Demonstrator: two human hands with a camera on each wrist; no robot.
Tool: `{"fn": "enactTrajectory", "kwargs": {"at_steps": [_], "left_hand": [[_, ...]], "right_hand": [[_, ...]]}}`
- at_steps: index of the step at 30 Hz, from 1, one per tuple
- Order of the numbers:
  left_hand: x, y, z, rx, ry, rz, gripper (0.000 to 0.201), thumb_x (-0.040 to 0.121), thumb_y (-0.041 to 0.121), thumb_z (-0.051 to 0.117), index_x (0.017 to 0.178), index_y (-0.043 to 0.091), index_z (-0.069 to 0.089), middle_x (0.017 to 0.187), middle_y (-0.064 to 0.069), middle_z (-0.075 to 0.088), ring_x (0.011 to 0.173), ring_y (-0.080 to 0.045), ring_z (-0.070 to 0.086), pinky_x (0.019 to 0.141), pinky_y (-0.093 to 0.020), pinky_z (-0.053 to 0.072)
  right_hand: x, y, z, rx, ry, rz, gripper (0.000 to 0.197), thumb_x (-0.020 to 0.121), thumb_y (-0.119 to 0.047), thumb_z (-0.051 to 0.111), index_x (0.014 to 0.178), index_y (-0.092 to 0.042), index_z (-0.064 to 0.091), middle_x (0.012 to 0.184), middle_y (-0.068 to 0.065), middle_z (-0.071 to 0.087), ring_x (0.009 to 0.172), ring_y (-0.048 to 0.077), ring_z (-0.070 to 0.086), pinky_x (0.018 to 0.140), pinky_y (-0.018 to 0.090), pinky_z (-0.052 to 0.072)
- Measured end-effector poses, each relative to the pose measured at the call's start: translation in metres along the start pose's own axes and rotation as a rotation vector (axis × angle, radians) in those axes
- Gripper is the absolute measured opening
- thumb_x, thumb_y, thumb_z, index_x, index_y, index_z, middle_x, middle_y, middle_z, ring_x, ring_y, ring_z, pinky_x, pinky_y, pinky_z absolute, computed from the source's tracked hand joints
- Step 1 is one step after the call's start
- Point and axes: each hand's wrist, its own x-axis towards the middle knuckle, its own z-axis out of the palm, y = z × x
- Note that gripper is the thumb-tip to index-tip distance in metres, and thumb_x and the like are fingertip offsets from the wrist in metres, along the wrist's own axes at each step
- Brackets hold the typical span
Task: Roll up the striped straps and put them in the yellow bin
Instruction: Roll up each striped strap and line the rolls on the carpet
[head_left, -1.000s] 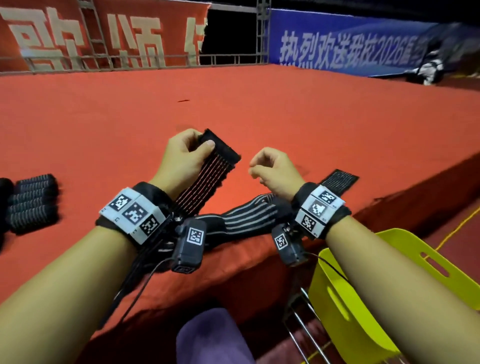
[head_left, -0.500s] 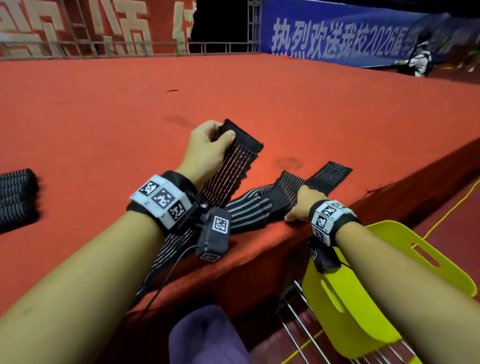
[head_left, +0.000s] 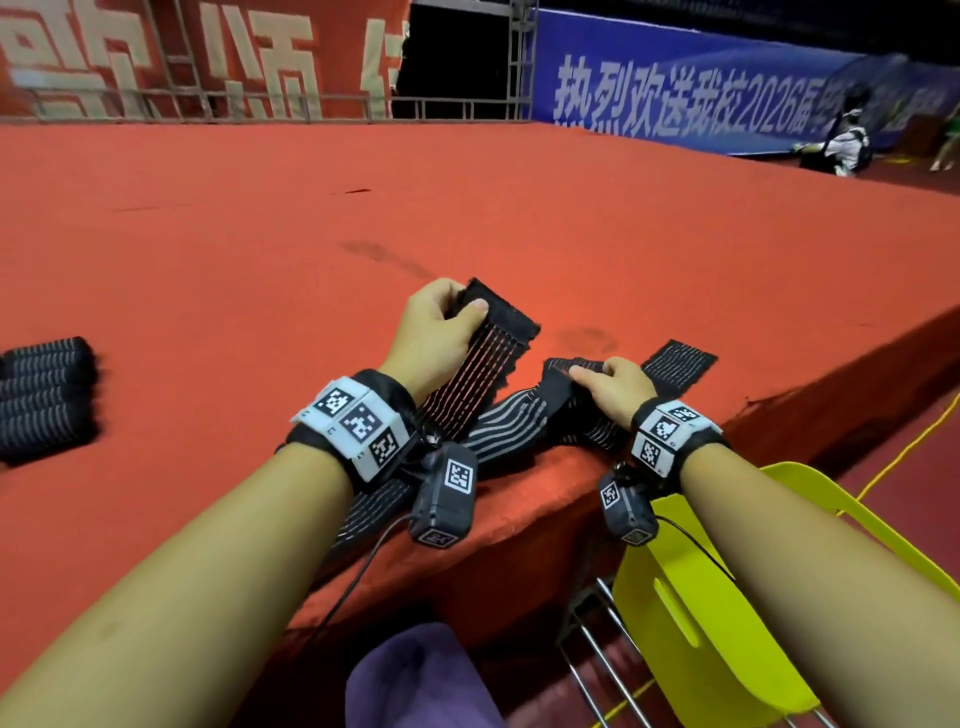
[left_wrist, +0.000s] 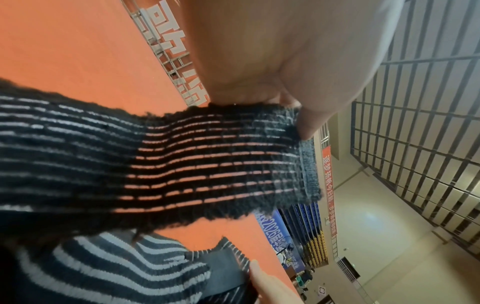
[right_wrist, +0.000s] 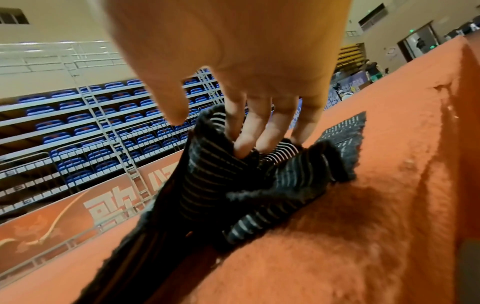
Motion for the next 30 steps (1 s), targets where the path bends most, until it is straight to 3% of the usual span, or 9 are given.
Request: {"fn": "enactTrajectory", "kwargs": {"at_steps": [2, 4, 6, 8, 11, 15, 19, 26, 30], "left_hand": [[0.000, -0.002, -0.006, 0.026, 0.017, -0.006, 0.004, 0.099, 0.005, 0.051, 0.097, 0.002, 0.052, 0.075, -0.014, 0.061, 0.050, -0.017, 0.066, 0.046, -0.032, 0.054], [0.003, -0.007, -0.012, 0.034, 0.027, -0.027, 0.007, 0.099, 0.007, 0.051, 0.093, 0.004, 0.052, 0.078, -0.013, 0.062, 0.057, -0.020, 0.067, 0.053, -0.038, 0.058], [0.007, -0.014, -0.017, 0.088, 0.037, -0.032, 0.011, 0.098, 0.011, 0.054, 0.087, 0.010, 0.053, 0.083, -0.014, 0.063, 0.070, -0.024, 0.065, 0.070, -0.049, 0.057], [0.011, -0.019, -0.022, 0.156, 0.027, -0.037, 0.014, 0.095, 0.016, 0.058, 0.082, 0.014, 0.054, 0.086, -0.013, 0.062, 0.077, -0.022, 0.060, 0.076, -0.047, 0.052], [0.013, -0.022, -0.026, 0.122, -0.034, -0.086, 0.019, 0.096, 0.014, 0.059, 0.078, 0.015, 0.051, 0.084, -0.015, 0.056, 0.075, -0.022, 0.051, 0.068, -0.037, 0.040], [0.019, -0.024, -0.032, 0.072, -0.126, -0.095, 0.026, 0.096, 0.009, 0.058, 0.073, 0.017, 0.047, 0.084, -0.015, 0.053, 0.074, -0.022, 0.047, 0.062, -0.031, 0.036], [0.029, -0.021, -0.048, 0.154, -0.044, 0.007, 0.024, 0.095, 0.011, 0.059, 0.076, 0.015, 0.045, 0.079, -0.005, 0.054, 0.070, -0.014, 0.050, 0.063, -0.027, 0.041], [0.050, -0.026, -0.091, 0.275, 0.063, 0.059, 0.026, 0.092, 0.014, 0.061, 0.073, 0.018, 0.044, 0.072, -0.001, 0.050, 0.069, -0.015, 0.045, 0.069, -0.034, 0.039], [0.050, -0.023, -0.121, 0.310, 0.134, 0.104, 0.030, 0.093, 0.012, 0.060, 0.071, 0.018, 0.040, 0.067, 0.003, 0.043, 0.063, -0.013, 0.039, 0.063, -0.033, 0.035]], "right_hand": [[0.004, -0.003, 0.003, -0.099, 0.101, -0.073, 0.035, 0.086, -0.031, 0.061, 0.065, -0.015, 0.039, 0.063, 0.004, 0.046, 0.069, 0.028, 0.049, 0.061, 0.033, 0.032], [0.009, -0.015, 0.004, -0.096, 0.137, -0.137, 0.037, 0.085, -0.023, 0.062, 0.061, -0.014, 0.036, 0.057, 0.002, 0.041, 0.067, 0.027, 0.046, 0.060, 0.032, 0.030], [0.011, -0.038, 0.004, -0.018, 0.128, -0.224, 0.039, 0.084, -0.017, 0.063, 0.059, -0.015, 0.033, 0.057, 0.001, 0.035, 0.064, 0.022, 0.039, 0.059, 0.032, 0.028], [0.011, -0.067, 0.003, 0.086, 0.112, -0.323, 0.041, 0.085, -0.013, 0.063, 0.059, -0.018, 0.031, 0.060, 0.002, 0.032, 0.064, 0.019, 0.034, 0.059, 0.033, 0.028], [0.007, -0.114, 0.000, 0.201, 0.080, -0.478, 0.036, 0.086, -0.010, 0.061, 0.063, -0.019, 0.035, 0.065, 0.005, 0.035, 0.065, 0.017, 0.034, 0.061, 0.033, 0.031], [0.001, -0.163, 0.004, 0.327, -0.007, -0.592, 0.031, 0.087, -0.008, 0.060, 0.065, -0.018, 0.040, 0.068, 0.004, 0.040, 0.067, 0.017, 0.038, 0.064, 0.031, 0.034], [-0.001, -0.199, 0.013, 0.431, -0.086, -0.633, 0.015, 0.089, -0.004, 0.058, 0.077, -0.007, 0.050, 0.074, 0.009, 0.047, 0.070, 0.017, 0.044, 0.066, 0.030, 0.039], [0.013, -0.229, 0.031, 0.474, -0.128, -0.560, 0.025, 0.090, -0.002, 0.056, 0.071, -0.017, 0.052, 0.082, 0.012, 0.057, 0.077, 0.022, 0.055, 0.076, 0.042, 0.051], [0.017, -0.256, 0.050, 0.477, -0.140, -0.583, 0.025, 0.090, -0.001, 0.056, 0.071, -0.016, 0.053, 0.076, 0.004, 0.059, 0.072, 0.018, 0.056, 0.070, 0.033, 0.050]]}}
